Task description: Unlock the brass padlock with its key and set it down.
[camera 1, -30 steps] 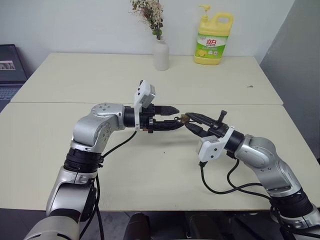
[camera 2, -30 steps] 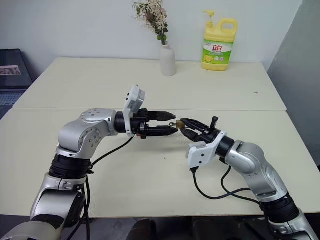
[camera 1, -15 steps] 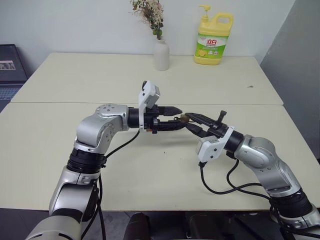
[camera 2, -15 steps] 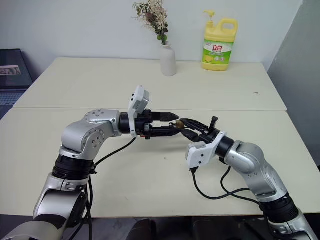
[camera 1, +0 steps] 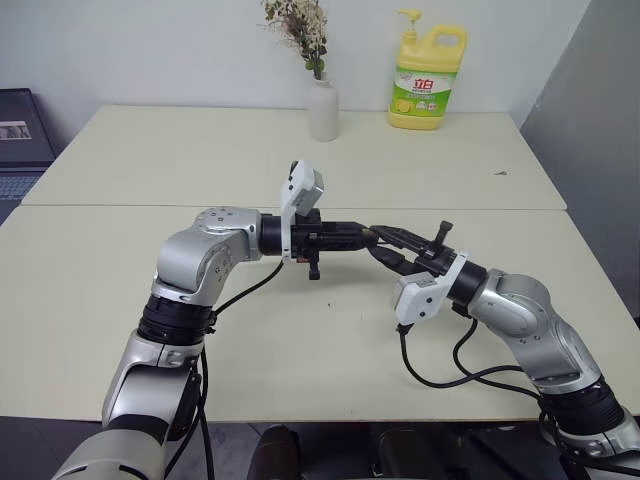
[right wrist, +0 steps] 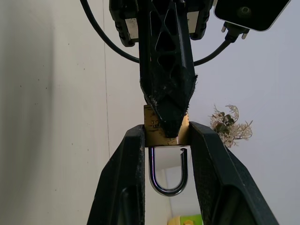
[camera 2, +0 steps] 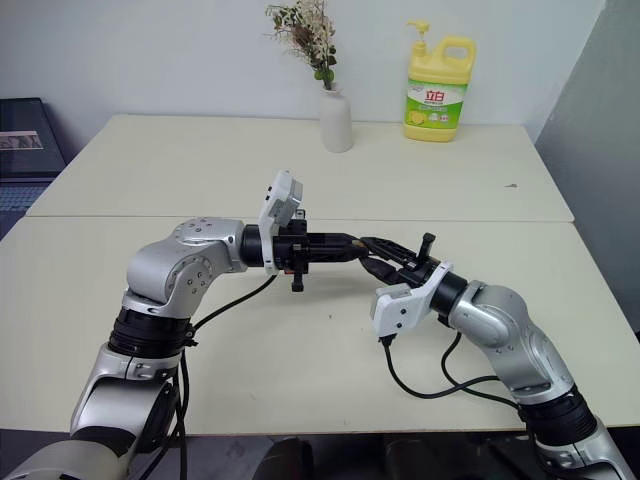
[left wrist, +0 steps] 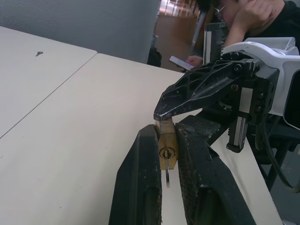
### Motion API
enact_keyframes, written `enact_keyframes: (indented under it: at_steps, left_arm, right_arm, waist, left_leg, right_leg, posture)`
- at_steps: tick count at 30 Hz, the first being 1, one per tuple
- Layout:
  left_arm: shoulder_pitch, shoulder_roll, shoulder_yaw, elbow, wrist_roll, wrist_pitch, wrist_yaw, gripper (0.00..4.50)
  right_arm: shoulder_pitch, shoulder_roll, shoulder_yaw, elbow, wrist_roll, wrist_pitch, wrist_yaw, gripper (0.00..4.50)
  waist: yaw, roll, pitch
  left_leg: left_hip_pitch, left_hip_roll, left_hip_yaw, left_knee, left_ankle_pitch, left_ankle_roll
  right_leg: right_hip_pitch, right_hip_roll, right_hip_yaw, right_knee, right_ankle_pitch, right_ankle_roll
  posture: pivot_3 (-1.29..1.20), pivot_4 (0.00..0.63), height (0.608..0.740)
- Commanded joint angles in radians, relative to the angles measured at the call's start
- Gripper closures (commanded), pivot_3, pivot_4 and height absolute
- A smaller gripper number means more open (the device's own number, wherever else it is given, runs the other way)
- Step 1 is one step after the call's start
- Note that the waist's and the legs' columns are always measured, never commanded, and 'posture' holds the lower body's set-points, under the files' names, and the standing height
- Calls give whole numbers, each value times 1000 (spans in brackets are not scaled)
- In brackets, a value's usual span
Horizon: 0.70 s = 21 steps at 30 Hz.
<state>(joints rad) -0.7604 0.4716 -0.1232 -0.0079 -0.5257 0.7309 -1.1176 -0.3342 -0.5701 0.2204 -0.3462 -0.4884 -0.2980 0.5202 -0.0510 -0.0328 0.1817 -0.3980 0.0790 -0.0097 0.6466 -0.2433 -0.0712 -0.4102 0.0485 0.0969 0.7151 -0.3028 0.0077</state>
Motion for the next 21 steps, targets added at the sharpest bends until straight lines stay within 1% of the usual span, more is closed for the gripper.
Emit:
enact_keyframes:
  at_steps: [1, 2, 4, 8, 9, 14, 16, 18, 20, 21]
  left_arm:
    - [-8, 9, 3, -17, -3, -15, -6, 4339]
    - [-8, 10, 3, -17, -4, -14, -10, 4339]
    - [-7, 12, 4, -16, -4, -17, -16, 4339]
    - [-12, 18, 9, 5, 3, -43, -29, 4339]
    - [-14, 18, 11, 11, 3, -48, -30, 4339]
    - [-22, 31, 3, 40, 30, -113, -61, 4339]
    - [-20, 36, -3, 48, 39, -130, -76, 4339]
    - [-21, 37, -6, 55, 46, -144, -84, 4339]
    - [-24, 34, -5, 60, 45, -154, -94, 4339]
    - [-27, 34, -5, 62, 44, -157, -97, 4339]
  right_arm:
    - [-20, 2, -9, -30, 8, -11, -5, 3561]
    - [-16, -4, -17, -26, 9, -6, -3, 3561]
    - [-8, -13, -30, -19, 14, 9, 4, 2806]
    - [41, -70, -67, -17, 42, 66, 60, 1486]
    - [52, -84, -78, -24, 55, 71, 69, 1457]
    - [139, -131, -147, -81, 150, 81, 103, 1457]
    - [153, -132, -152, -119, 209, 57, 116, 1835]
    - [137, -126, -147, -139, 234, 55, 121, 2361]
    - [111, -109, -134, -149, 252, 75, 124, 3177]
    - [99, -101, -128, -151, 262, 86, 127, 3512]
  waist:
    - [0, 0, 0]
    - [0, 0, 0]
    - [0, 0, 0]
    - [3, 0, 0]
    - [4, 0, 0]
    - [5, 0, 0]
    - [2, 0, 0]
    - [-2, 0, 0]
    - [-3, 0, 0]
    - [-3, 0, 0]
  left_leg:
    - [0, 0, 0, 0, 0, 0]
    - [0, 0, 0, 0, 0, 0]
    - [0, 0, 0, 0, 0, 0]
    - [0, 0, 0, 0, 0, 0]
    - [0, 0, 0, 0, 0, 0]
    - [0, 0, 0, 0, 0, 0]
    - [0, 0, 0, 0, 0, 0]
    - [0, 0, 0, 0, 0, 0]
    - [1, 0, -1, 0, 0, 0]
    - [1, 0, -1, 0, 0, 0]
  right_leg:
    - [0, 0, 0, 0, 0, 0]
    - [0, 0, 0, 0, 0, 0]
    - [0, 0, 0, 0, 0, 0]
    - [0, 0, 0, 0, 0, 0]
    - [0, 0, 0, 0, 0, 0]
    - [0, 0, 0, -1, 0, 0]
    - [0, 0, 0, -1, 0, 0]
    - [0, 0, 0, 0, 0, 0]
    - [1, 0, 0, 0, 0, 1]
    - [1, 0, 0, 0, -1, 2]
  posture:
    - [0, 150, 740]
    - [0, 150, 740]
    - [0, 150, 740]
    - [0, 150, 740]
    - [0, 150, 740]
    - [0, 150, 740]
    - [0, 150, 740]
    - [0, 150, 740]
    - [0, 150, 740]
    - [0, 150, 740]
